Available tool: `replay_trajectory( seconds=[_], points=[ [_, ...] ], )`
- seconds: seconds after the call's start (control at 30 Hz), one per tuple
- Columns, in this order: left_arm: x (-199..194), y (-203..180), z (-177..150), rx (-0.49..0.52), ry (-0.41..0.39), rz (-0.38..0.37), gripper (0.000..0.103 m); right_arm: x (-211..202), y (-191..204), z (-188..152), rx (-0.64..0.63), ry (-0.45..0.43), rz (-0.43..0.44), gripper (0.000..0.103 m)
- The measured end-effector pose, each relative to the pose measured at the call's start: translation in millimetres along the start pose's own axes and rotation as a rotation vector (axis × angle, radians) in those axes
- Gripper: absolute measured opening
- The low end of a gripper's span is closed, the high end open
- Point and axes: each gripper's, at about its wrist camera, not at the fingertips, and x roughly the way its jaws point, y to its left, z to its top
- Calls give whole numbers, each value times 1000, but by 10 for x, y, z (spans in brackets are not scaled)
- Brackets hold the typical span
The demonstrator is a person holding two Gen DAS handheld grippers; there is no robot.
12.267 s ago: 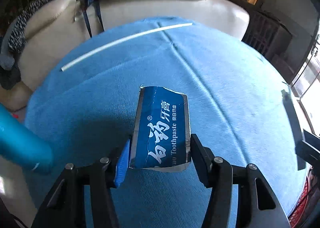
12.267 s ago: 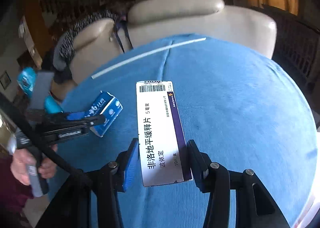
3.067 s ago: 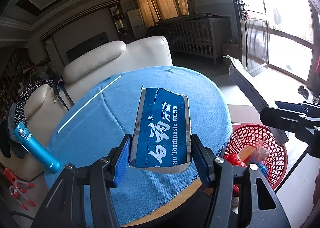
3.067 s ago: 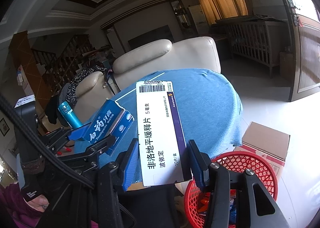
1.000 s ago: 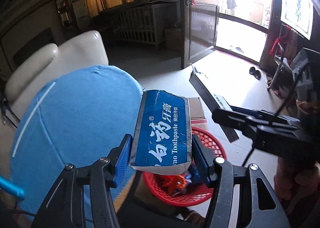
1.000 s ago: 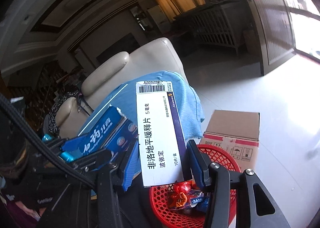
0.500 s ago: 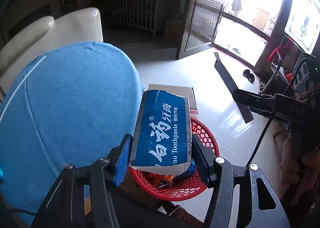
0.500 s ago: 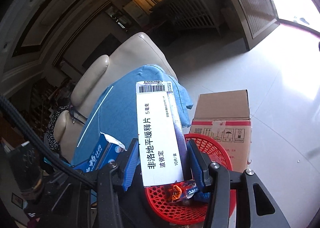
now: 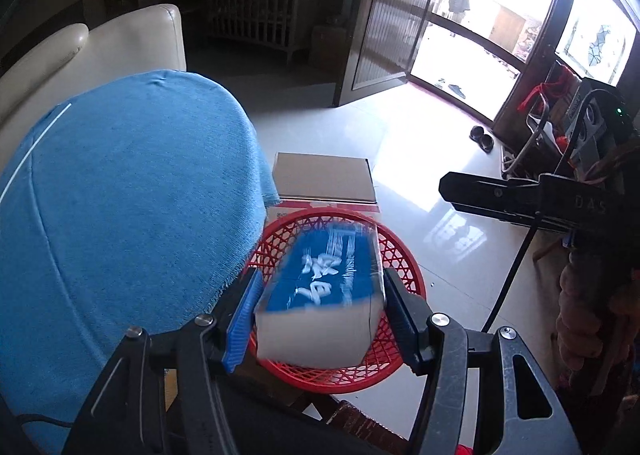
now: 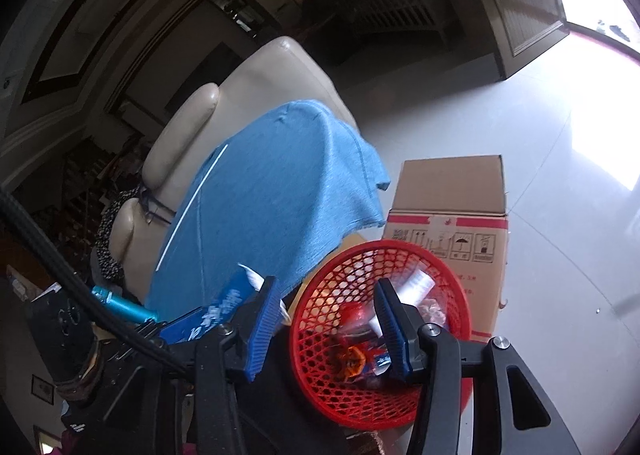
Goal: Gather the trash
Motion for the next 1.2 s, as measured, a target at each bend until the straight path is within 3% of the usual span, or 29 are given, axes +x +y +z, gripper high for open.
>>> replay_trajectory(
  seconds=[0.2, 0.53, 0.7, 0.93, 1.03, 1.2],
  points=[
    [-23, 9, 4, 12, -21, 45, 62, 6, 27, -9, -5, -7, -4, 57],
    [-592, 238, -17, 45, -244, 310, 75, 30, 226, -42, -53, -23, 11, 57],
    [-896, 448, -99, 28, -319, 430, 76, 80, 580, -124, -151, -30, 15, 57],
    [-1286, 860, -255, -74, -369, 530, 77, 75, 1169, -291, -291, -69, 56, 57],
    [-1435, 1047, -366, -125, -383, 574, 87, 36, 1399, -335, -335, -96, 91, 57],
    [-1680, 1303, -541, -187, -422, 654, 87, -16, 1803, -418, -410, -132, 145, 57]
  ],
)
